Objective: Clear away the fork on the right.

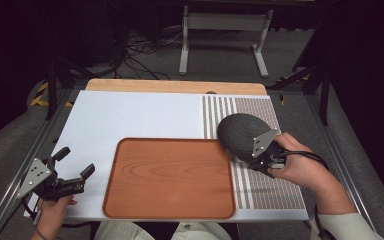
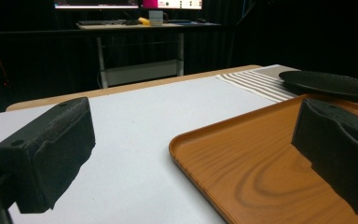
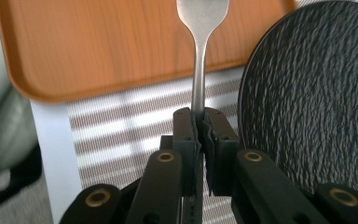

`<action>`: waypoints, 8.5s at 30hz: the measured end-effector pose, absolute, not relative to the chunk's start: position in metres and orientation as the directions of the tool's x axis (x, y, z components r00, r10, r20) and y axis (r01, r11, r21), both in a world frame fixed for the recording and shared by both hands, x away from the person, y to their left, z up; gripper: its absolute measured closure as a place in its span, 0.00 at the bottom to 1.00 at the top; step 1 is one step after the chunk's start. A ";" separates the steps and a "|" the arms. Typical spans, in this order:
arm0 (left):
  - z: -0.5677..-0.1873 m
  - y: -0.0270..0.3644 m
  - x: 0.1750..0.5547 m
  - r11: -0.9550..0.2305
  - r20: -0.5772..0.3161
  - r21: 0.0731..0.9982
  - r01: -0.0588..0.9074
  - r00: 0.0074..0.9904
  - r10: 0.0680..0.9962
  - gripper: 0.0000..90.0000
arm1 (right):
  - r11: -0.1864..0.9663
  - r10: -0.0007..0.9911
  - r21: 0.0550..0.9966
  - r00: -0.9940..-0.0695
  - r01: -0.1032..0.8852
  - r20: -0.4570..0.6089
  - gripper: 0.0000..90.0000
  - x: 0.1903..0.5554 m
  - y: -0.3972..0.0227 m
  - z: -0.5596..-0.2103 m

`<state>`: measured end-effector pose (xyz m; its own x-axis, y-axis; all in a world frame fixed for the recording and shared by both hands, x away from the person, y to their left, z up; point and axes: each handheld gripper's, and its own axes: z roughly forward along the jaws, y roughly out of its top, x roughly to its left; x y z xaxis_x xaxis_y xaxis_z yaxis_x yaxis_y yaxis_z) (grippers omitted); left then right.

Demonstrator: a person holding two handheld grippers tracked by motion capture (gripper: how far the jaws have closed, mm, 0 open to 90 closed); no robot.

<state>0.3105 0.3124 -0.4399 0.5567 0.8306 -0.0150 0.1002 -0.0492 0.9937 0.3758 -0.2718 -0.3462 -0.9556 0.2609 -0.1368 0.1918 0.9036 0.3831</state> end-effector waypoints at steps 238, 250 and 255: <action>-0.440 0.311 0.312 -0.065 -0.011 0.992 0.111 0.577 0.817 0.00 | 0.649 0.654 0.529 -0.756 0.547 -0.021 0.99 0.429 -0.176 -0.431; -0.440 0.311 0.312 -0.065 -0.010 0.992 0.110 0.578 0.816 0.00 | 0.624 0.680 0.531 -0.733 0.573 -0.008 0.97 0.428 -0.180 -0.432; -0.440 0.311 0.312 -0.065 -0.011 0.992 0.110 0.578 0.816 0.00 | 0.611 0.681 0.549 -0.733 0.570 0.003 0.92 0.426 -0.179 -0.430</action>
